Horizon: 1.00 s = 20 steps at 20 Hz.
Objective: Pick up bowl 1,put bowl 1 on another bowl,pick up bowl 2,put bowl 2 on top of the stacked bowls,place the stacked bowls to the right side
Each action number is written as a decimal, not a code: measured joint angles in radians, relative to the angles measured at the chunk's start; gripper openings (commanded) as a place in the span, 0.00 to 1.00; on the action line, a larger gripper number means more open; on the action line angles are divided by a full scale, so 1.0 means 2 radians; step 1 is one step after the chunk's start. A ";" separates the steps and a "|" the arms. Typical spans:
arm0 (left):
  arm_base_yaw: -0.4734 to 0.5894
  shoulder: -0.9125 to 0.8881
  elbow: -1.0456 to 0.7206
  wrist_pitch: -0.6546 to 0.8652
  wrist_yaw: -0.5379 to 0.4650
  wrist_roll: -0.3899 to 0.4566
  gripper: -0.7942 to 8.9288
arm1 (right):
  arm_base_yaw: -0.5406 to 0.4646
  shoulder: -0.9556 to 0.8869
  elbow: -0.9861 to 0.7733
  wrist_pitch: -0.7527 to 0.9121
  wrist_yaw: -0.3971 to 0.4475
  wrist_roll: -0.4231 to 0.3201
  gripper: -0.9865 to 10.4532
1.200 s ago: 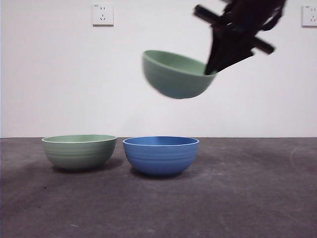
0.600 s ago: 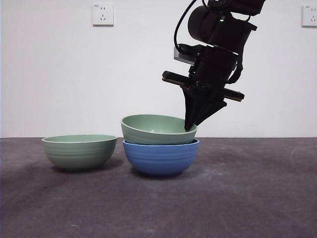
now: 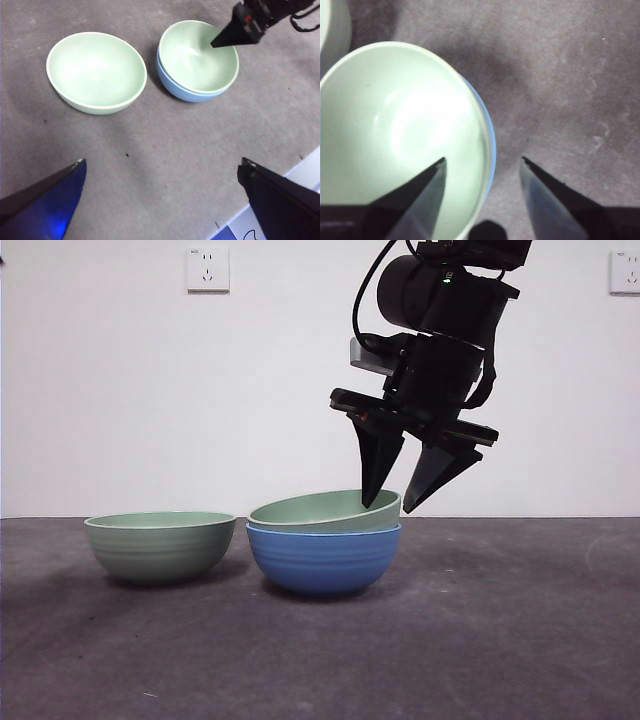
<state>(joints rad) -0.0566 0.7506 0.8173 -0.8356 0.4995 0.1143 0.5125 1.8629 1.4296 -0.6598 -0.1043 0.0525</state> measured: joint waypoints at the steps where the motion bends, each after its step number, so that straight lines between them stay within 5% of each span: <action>1: 0.000 0.015 0.000 0.013 0.000 -0.002 0.82 | 0.000 -0.003 0.000 -0.006 0.000 0.000 0.31; 5: -0.002 0.089 0.000 0.090 -0.014 -0.025 0.82 | 0.001 -0.074 0.000 -0.041 0.010 0.000 0.31; 9: -0.019 0.181 0.006 0.175 -0.084 -0.060 0.82 | -0.004 -0.183 0.005 -0.101 0.028 0.000 0.31; 15: -0.042 0.350 0.114 0.175 -0.166 -0.071 0.82 | -0.005 -0.323 0.005 -0.166 0.030 0.000 0.31; 20: -0.043 0.465 0.201 0.130 -0.182 -0.071 0.81 | -0.005 -0.388 0.005 -0.212 0.030 0.000 0.31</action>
<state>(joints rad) -0.1425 1.6814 1.2190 -0.5758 0.1349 -0.0277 0.5026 1.0878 1.4387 -1.0828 -0.0448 0.0528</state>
